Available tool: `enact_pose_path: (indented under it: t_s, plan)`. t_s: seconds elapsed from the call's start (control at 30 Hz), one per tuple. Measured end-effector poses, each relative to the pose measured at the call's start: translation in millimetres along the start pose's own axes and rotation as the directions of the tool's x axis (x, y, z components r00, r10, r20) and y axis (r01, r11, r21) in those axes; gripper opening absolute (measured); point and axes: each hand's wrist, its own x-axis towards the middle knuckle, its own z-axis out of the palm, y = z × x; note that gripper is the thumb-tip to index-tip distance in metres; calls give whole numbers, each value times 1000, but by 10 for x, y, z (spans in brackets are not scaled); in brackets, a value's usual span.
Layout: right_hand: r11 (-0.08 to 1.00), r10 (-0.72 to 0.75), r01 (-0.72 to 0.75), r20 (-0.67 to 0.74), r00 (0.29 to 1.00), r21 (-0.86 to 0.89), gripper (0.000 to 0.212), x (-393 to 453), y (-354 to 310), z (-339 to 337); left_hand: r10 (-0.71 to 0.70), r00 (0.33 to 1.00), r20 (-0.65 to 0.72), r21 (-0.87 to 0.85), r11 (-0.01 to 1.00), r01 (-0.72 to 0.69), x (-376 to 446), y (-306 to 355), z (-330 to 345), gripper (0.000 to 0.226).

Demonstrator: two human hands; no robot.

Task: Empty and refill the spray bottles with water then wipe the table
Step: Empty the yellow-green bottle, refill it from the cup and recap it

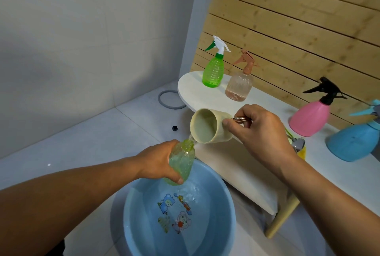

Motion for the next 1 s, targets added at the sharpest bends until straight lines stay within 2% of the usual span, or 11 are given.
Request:
enact_pose_path:
  t_s: [0.77,1.0]
  plan:
    - [992,-101,97,-45,994,-83,23,-52,-90,-1,15,1000,-7,9,1000,-15,5,2,8,90]
    - [976,-159,146,-65,985,-164,24,-74,-116,11,19,1000,-8,6,1000,-19,2,12,7,92]
